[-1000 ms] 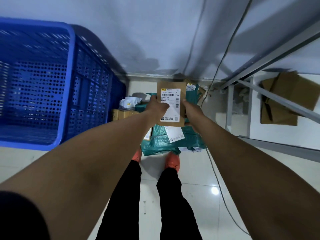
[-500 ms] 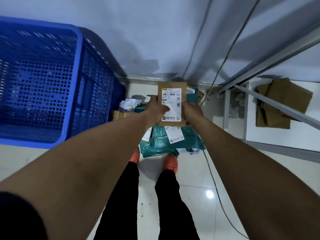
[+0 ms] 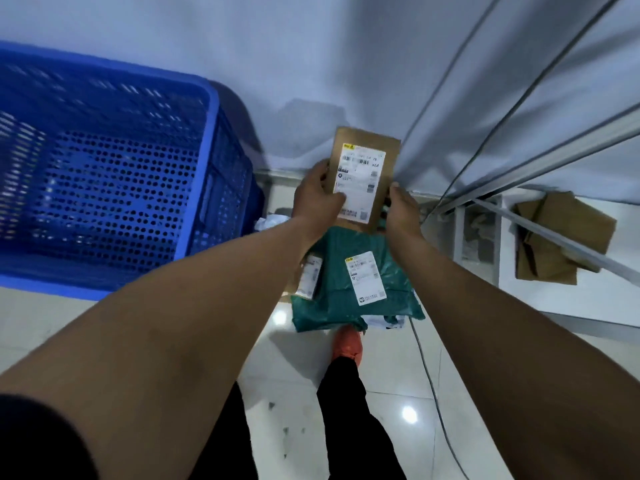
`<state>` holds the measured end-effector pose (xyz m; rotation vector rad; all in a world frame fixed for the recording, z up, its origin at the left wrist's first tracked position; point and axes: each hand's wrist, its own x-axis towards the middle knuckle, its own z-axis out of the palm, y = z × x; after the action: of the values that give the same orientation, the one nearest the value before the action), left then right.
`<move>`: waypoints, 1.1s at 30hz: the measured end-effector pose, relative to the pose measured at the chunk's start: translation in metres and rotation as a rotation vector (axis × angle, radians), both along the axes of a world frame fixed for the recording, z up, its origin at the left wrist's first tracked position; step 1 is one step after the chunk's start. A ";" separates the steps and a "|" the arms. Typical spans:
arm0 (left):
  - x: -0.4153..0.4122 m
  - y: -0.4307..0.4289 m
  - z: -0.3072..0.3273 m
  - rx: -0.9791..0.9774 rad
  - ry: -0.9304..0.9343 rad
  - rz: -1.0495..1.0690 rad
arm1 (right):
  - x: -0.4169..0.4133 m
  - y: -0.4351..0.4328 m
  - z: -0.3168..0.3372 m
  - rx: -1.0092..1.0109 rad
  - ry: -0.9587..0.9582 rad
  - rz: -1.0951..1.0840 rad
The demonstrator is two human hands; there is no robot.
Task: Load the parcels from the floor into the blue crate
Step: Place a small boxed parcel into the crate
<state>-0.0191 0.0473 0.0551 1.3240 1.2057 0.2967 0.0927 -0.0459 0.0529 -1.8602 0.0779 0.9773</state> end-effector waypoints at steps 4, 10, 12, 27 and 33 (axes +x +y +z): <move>-0.053 0.041 0.043 0.110 -0.101 0.014 | -0.048 0.051 0.045 0.077 -0.199 -0.246; -0.152 0.105 0.103 0.243 -0.067 -0.029 | -0.145 0.127 0.114 0.075 -0.252 -0.241; -0.186 0.129 0.111 0.251 -0.038 -0.020 | -0.183 0.153 0.127 0.065 -0.261 -0.194; -0.398 0.306 0.046 0.137 0.254 0.020 | -0.393 0.323 0.030 -0.084 -0.023 0.190; -0.451 0.393 -0.032 -0.016 0.326 -0.068 | -0.440 0.408 -0.056 -0.197 0.123 0.249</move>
<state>-0.4698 0.4403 0.0233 1.4330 1.4259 0.0203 -0.3474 0.3617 -0.0036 -2.0217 0.0163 1.2953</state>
